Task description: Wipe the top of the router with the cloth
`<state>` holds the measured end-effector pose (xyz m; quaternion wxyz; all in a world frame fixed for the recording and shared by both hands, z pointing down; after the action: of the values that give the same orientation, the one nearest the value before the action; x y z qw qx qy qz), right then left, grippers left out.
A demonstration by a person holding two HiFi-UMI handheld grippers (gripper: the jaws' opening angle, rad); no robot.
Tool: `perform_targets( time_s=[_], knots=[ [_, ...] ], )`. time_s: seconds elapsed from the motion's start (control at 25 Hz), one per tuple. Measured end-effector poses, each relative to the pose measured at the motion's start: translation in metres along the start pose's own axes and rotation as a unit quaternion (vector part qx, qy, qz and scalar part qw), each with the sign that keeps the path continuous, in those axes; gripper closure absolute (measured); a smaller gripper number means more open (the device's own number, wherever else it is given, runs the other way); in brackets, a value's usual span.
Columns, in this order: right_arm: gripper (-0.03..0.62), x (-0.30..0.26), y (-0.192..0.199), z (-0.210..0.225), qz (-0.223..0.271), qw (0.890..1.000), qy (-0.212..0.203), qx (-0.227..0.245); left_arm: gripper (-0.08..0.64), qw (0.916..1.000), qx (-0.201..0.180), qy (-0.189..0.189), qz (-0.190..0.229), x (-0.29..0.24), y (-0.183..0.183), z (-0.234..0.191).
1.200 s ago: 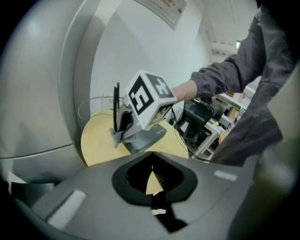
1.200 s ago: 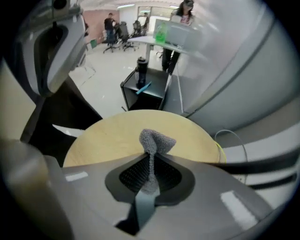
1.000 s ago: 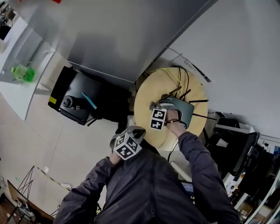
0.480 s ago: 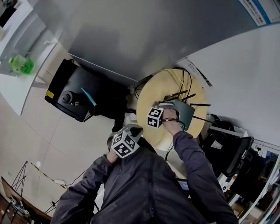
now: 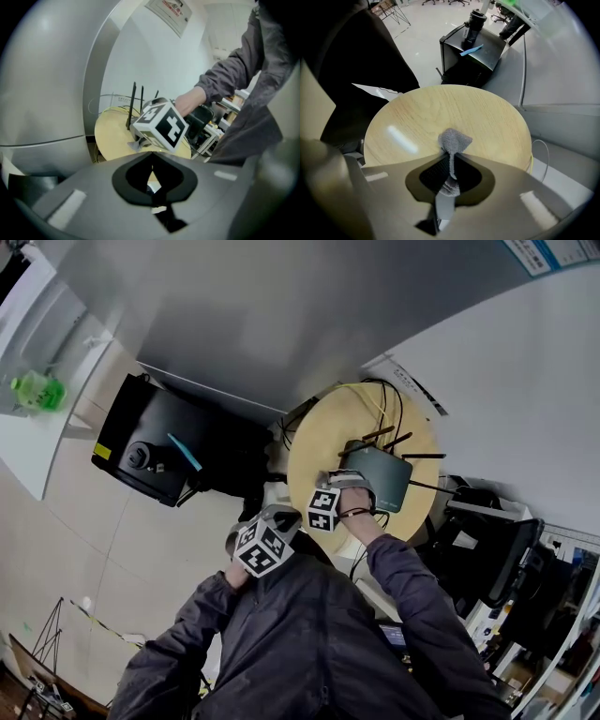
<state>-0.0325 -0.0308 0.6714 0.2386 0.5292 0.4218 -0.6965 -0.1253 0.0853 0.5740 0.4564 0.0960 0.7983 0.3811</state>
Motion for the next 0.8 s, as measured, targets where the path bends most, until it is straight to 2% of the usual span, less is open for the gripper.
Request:
perform_targets(
  time_s=[0.16, 0.32, 0.4, 0.44, 0.48, 0.52, 0.56, 0.6, 0.64, 0.72, 0.76, 0.8],
  knots=[
    [0.566, 0.001, -0.004, -0.020, 0.000, 1.000, 0.007, 0.007, 0.558, 0.9999, -0.010, 0.009, -0.004, -0.002, 0.000, 0.004],
    [0.566, 0.000, -0.007, -0.033, 0.011, 1.000, 0.015, -0.006, 0.558, 0.9996, -0.019, 0.017, -0.009, -0.001, 0.001, 0.006],
    [0.566, 0.007, -0.006, -0.032, 0.065, 0.996, 0.021, -0.061, 0.558, 0.9995, -0.024, 0.019, -0.010, 0.000, 0.002, 0.006],
    [0.565, 0.014, -0.004, -0.030, 0.114, 0.987, 0.013, -0.115, 0.558, 0.9994, -0.026, 0.019, -0.010, 0.001, 0.002, 0.006],
    [0.566, 0.022, 0.000, -0.029, 0.171, 0.968, -0.006, -0.181, 0.558, 0.9994, -0.027, 0.020, -0.011, 0.002, 0.003, 0.005],
    [0.565, 0.029, 0.006, -0.031, 0.230, 0.940, -0.032, -0.252, 0.558, 0.9993, -0.028, 0.021, -0.012, 0.003, 0.004, 0.005],
    [0.565, 0.033, 0.013, -0.034, 0.284, 0.902, -0.060, -0.318, 0.558, 0.9992, -0.029, 0.022, -0.014, 0.003, 0.005, 0.005],
    [0.565, 0.034, 0.020, -0.040, 0.333, 0.859, -0.088, -0.378, 0.558, 0.9991, -0.030, 0.024, -0.017, 0.003, 0.006, 0.005],
    [0.565, 0.032, 0.026, -0.048, 0.376, 0.811, -0.115, -0.433, 0.558, 0.9990, -0.031, 0.027, -0.020, 0.003, 0.007, 0.005],
    [0.566, 0.026, 0.035, -0.060, 0.445, 0.705, -0.166, -0.526, 0.558, 0.9985, -0.037, 0.032, -0.024, 0.002, 0.007, 0.005],
    [0.566, 0.021, 0.038, -0.064, 0.469, 0.651, -0.190, -0.566, 0.558, 0.9982, -0.041, 0.034, -0.026, 0.001, 0.006, 0.004],
    [0.566, 0.016, 0.041, -0.067, 0.484, 0.604, -0.209, -0.598, 0.558, 0.9979, -0.046, 0.036, -0.028, 0.000, 0.005, 0.003]
  ],
)
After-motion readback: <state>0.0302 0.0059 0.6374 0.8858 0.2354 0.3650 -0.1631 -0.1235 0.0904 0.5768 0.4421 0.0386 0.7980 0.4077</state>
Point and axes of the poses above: the fingertips, and each gripper's own axes: x backward along the fingers, z to its right, y out of its underside, the point moved 8 cm from there along x, backward along the fingers, and after that the axes turned 10 degrees about -y, right-handed, at the moved point
